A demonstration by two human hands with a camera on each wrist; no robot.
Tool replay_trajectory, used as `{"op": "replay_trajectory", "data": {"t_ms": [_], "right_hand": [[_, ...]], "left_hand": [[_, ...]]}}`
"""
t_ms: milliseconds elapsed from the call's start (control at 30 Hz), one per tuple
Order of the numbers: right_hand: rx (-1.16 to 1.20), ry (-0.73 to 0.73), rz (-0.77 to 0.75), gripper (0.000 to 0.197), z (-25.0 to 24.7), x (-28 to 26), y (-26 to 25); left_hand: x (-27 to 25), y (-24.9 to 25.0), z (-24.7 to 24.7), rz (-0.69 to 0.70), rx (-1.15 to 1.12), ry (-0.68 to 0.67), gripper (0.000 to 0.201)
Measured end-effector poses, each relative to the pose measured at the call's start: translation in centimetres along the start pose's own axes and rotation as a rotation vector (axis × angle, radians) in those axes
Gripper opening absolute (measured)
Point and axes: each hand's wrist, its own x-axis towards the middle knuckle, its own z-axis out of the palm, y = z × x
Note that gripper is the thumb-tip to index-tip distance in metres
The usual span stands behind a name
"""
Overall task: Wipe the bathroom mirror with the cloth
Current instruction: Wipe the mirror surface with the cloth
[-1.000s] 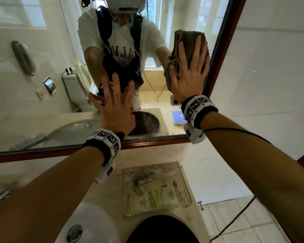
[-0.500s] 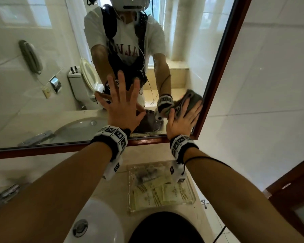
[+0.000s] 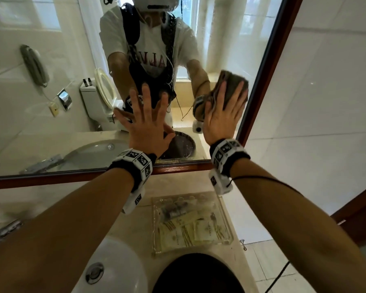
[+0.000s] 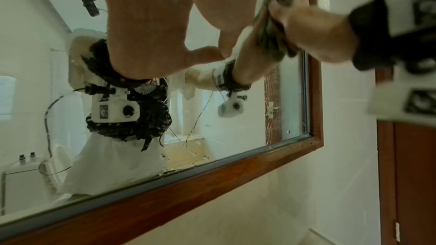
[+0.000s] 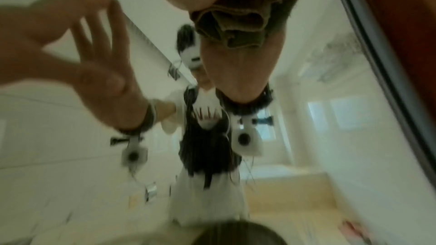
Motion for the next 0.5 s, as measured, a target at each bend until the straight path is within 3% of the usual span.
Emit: {"op": "replay_trajectory", "data": {"t_ms": [100, 233, 367, 500], "right_hand": [[-0.035, 0.086, -0.008, 0.055, -0.7, 3.2, -1.2], [-0.029, 0.106, 0.048, 0.054, 0.2, 1.5, -0.9], [-0.065, -0.011, 0.037, 0.058, 1.8, -3.4, 1.7], [-0.053, -0.156, 0.168, 0.062, 3.0, -9.2, 4.1]], "left_hand": [[0.0, -0.1, 0.0, 0.002, 0.013, 0.005, 0.117], [-0.2, -0.1, 0.1, 0.004, 0.007, 0.016, 0.116], [-0.1, -0.2, 0.2, 0.011, 0.009, 0.026, 0.118], [0.0, -0.3, 0.4, 0.008, 0.013, 0.026, 0.118]]}}
